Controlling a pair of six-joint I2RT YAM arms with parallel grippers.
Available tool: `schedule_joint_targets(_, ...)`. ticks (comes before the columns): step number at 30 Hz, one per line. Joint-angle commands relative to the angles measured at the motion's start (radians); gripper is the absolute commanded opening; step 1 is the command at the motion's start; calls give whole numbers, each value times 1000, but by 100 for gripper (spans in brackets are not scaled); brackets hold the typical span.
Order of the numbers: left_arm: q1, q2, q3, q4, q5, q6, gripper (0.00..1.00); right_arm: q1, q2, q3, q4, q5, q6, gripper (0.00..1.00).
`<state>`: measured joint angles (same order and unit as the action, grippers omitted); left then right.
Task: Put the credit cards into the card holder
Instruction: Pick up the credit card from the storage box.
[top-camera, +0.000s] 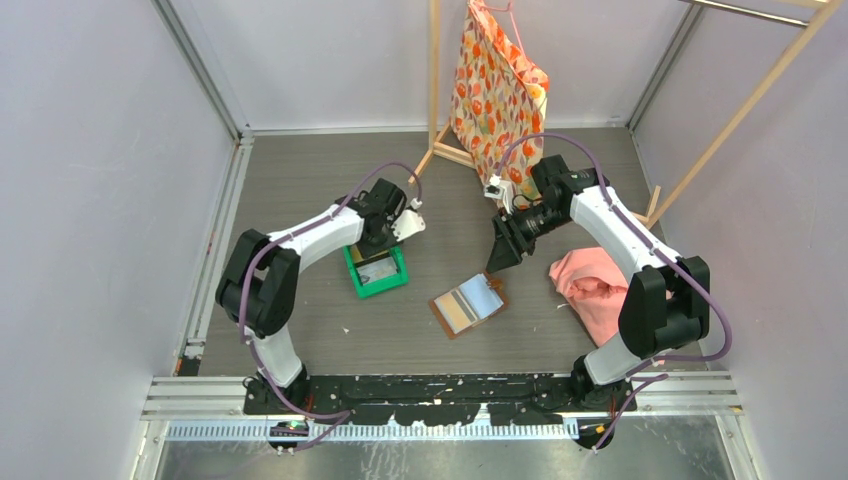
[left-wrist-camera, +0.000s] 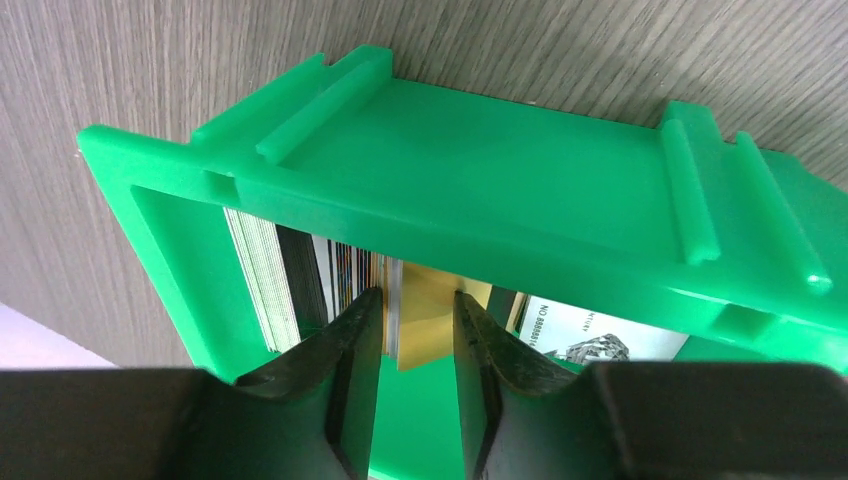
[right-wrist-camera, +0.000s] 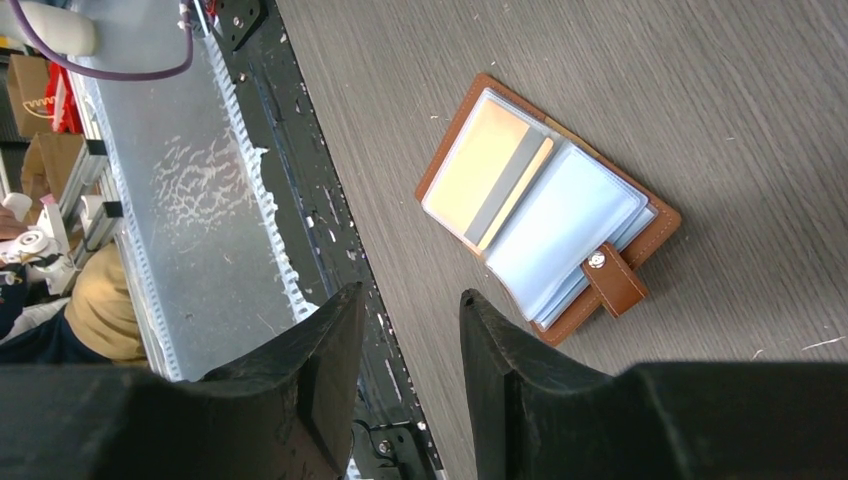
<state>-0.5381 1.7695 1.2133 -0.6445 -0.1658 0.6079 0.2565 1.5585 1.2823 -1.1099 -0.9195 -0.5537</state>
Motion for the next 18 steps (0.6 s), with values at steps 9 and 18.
schedule_joint_targets(9, -21, -58, -14, 24, -47, 10, 21, -9, -8, 13, -22, -38, -31, 45)
schedule_joint_targets(18, -33, -87, -17, 23, -53, 11, 3, -11, -8, 15, -30, -41, -35, 45)
